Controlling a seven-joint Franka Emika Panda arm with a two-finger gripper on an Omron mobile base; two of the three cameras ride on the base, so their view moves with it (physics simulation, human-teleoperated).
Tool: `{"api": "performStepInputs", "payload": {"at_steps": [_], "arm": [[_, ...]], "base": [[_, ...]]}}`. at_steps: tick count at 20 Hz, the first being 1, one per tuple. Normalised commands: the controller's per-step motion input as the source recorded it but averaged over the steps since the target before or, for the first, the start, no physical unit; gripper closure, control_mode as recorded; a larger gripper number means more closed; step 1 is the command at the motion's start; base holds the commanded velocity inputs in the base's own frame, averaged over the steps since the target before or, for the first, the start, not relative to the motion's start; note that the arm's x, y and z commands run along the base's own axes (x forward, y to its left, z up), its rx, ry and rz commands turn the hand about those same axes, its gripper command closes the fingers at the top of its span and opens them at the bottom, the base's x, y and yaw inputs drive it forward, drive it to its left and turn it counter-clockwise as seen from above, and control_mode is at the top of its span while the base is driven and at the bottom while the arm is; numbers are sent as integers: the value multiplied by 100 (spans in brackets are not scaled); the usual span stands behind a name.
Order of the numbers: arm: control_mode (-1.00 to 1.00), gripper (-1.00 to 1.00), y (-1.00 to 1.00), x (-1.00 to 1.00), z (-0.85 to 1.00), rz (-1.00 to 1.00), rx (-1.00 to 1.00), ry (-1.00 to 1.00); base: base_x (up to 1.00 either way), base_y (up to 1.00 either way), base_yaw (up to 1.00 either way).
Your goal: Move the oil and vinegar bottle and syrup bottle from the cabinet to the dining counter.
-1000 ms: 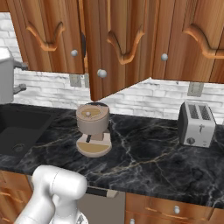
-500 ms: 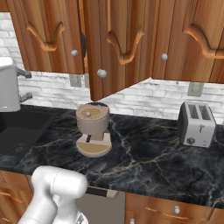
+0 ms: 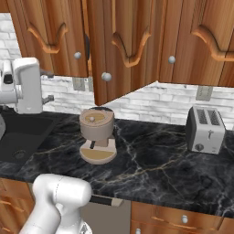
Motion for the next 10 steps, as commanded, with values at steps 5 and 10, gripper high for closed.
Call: {"api": "performStepInputs", "payload": {"at_steps": [5,10], "arm": [[-100,-100,-39,43,0,-2,-7,10],[-100,-100,-45,48,0,0,-3,9]], "base": [[0,0,0],[0,0,0]]}}
